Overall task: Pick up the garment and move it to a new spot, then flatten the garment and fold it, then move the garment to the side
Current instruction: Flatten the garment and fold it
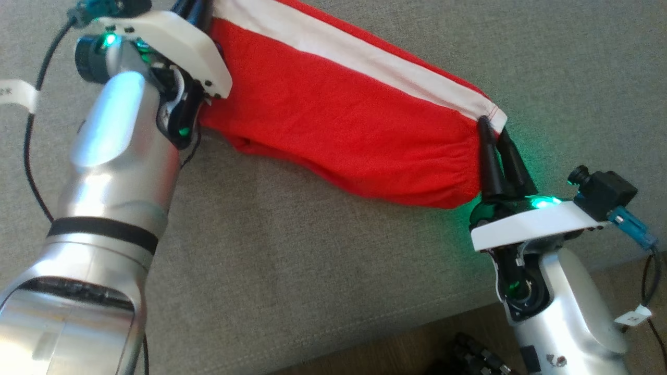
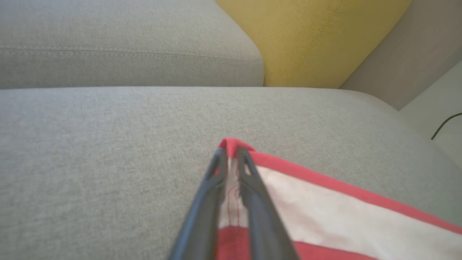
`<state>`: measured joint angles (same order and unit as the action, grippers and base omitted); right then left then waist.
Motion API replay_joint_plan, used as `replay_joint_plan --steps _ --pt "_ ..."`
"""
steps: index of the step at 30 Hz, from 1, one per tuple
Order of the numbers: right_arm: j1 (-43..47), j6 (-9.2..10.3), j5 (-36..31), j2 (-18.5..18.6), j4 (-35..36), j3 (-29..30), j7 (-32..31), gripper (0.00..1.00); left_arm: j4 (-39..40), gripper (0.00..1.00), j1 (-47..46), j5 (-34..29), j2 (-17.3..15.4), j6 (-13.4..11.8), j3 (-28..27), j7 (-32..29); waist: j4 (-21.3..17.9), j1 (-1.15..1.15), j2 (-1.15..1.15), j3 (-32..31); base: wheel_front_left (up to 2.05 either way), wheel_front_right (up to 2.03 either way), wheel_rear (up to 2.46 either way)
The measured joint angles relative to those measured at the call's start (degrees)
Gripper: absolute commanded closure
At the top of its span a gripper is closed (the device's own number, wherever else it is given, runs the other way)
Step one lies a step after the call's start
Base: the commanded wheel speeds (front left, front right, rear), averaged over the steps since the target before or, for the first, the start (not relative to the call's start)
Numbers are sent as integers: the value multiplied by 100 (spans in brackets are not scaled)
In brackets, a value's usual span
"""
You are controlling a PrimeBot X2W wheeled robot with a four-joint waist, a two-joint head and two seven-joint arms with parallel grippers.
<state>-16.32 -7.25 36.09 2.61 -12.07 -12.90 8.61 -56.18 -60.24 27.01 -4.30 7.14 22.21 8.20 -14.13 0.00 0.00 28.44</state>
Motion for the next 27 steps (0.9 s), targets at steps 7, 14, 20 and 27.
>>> replay_joint_plan --steps 7,14,20,27 --pt "25 0 -683 1 102 11 110 0 -177 0 18 238 -14 1 352 419 43 0 0 -81 0 0 0" --pt "413 0 -2276 5 727 765 147 0 995 0 539 -133 -125 -328 222 610 309 0 0 -256 0 0 0" --pt "710 0 -2529 3 1125 1042 137 0 2672 0 1660 -665 -334 -794 -97 646 550 0 0 -475 0 0 0" --pt "805 0 -2791 1 1393 1271 69 0 3921 0 2953 -1066 -537 -1227 -278 649 693 0 0 -842 0 0 0"
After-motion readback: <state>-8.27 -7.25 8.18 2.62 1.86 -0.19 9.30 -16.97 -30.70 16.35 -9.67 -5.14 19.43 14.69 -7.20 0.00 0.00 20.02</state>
